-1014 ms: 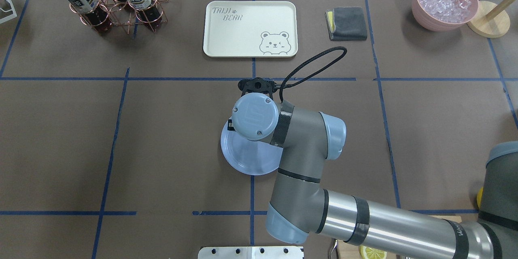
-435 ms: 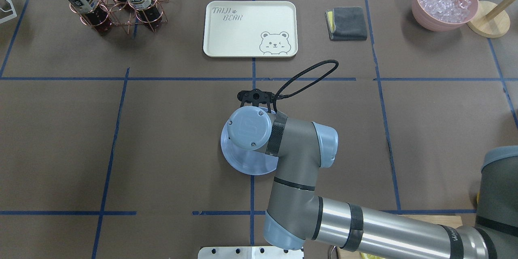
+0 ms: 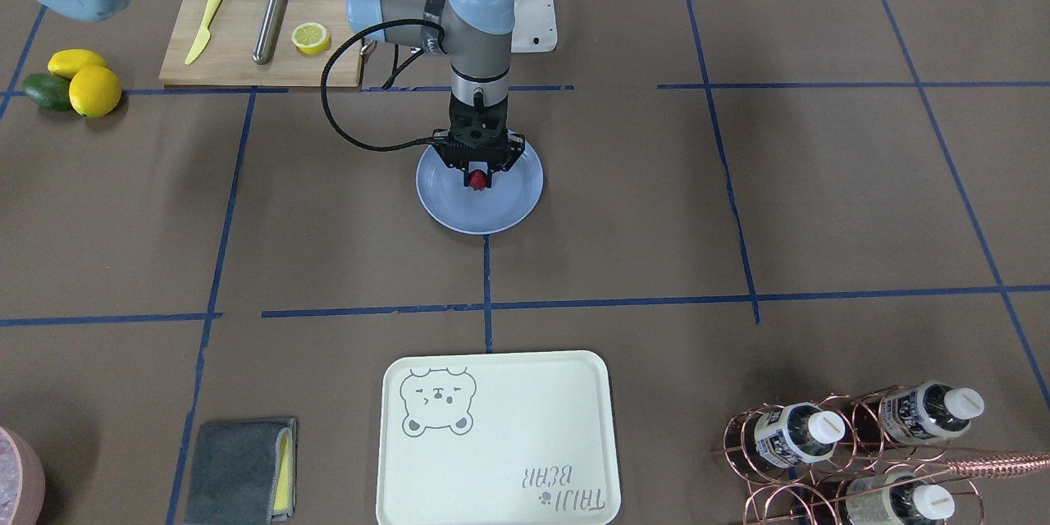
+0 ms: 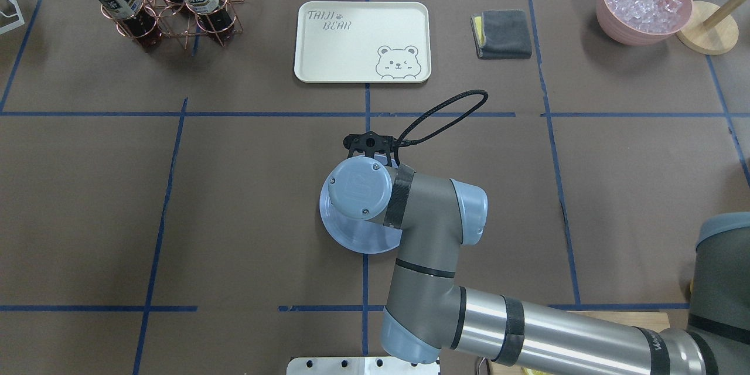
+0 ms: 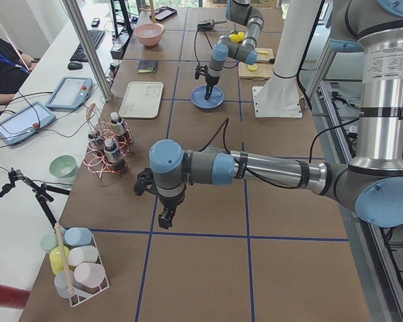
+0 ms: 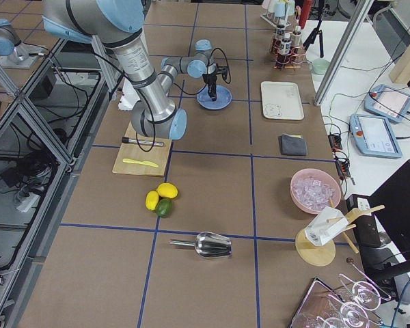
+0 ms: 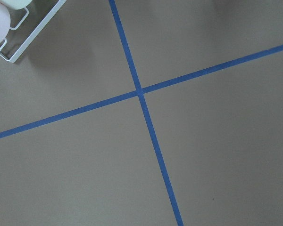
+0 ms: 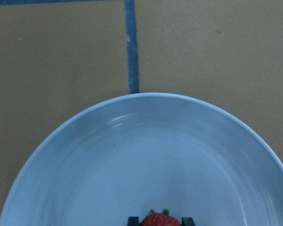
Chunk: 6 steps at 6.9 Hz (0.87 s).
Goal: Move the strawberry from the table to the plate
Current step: 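Lower the strawberry onto the plate center and open the right gripper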
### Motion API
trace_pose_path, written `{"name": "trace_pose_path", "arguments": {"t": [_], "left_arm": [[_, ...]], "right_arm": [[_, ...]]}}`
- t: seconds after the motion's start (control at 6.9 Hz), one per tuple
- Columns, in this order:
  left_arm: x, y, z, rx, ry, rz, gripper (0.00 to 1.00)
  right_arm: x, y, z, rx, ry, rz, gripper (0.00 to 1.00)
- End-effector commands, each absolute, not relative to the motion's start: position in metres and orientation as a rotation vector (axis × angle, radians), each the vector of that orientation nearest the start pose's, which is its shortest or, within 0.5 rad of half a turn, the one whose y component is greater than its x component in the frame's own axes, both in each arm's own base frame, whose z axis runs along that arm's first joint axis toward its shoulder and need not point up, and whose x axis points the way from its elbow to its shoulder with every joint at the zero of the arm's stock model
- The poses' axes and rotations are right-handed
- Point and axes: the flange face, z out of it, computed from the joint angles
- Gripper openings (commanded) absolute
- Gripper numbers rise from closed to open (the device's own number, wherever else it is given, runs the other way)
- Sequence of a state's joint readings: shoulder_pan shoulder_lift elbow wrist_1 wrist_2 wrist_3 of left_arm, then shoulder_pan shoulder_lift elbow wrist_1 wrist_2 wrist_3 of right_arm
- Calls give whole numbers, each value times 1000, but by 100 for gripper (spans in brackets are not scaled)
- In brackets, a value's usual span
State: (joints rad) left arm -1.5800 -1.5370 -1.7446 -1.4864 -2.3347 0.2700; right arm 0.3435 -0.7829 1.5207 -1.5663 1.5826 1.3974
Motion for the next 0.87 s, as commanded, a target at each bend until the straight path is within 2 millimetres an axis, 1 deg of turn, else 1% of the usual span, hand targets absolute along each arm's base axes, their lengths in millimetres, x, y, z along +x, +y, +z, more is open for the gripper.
{"name": "trace_pose_path", "arguments": {"t": [0.0,0.14,0.29,0.43,0.58,0.72], "left_arm": [[-69,-477,598,160,751,270,100],[-69,-477,598,160,751,270,100],[-69,-476,599,159,751,269,100],[-69,-477,598,160,751,270,100],[-69,-477,598,160,751,270,100],[-69,-477,599,159,750,269,100]], "right_arm": [[-647,-368,207,176,-717,154,25],[-647,-368,206,176,-722,155,46],[-647,-368,205,177,-723,158,99],[-644,-368,202,179,-731,148,100],[-622,-380,185,199,-767,163,100],[-579,-417,175,213,-799,172,100]]}}
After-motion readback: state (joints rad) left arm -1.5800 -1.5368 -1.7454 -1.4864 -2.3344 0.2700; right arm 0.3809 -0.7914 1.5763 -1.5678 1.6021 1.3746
